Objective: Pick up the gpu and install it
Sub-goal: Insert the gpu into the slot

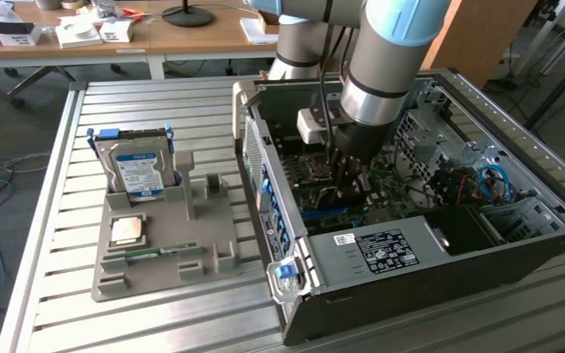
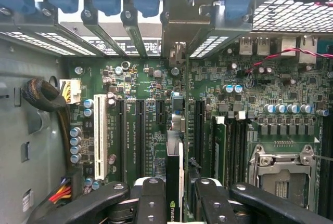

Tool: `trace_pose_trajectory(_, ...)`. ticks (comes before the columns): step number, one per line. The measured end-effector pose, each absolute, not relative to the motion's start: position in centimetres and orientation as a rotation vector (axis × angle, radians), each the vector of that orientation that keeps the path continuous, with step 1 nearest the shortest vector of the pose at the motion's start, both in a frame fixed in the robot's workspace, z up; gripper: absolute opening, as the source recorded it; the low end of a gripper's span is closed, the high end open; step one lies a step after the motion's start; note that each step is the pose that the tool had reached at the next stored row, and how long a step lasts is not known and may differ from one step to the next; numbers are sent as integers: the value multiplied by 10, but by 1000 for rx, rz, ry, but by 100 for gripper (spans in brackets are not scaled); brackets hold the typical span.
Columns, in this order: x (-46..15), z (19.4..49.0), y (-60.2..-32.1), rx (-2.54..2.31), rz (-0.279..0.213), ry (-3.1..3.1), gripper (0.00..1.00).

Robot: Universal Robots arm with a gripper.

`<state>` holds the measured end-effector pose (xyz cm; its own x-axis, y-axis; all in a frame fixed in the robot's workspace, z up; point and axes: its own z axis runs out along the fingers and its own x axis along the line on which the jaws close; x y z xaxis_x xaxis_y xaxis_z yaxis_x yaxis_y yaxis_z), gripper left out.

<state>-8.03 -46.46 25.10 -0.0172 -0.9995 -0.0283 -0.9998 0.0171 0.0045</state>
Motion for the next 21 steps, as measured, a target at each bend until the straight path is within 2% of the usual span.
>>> trace_pose_trajectory(21, -80, 250, -464, -2198, 36, 2220, 26)
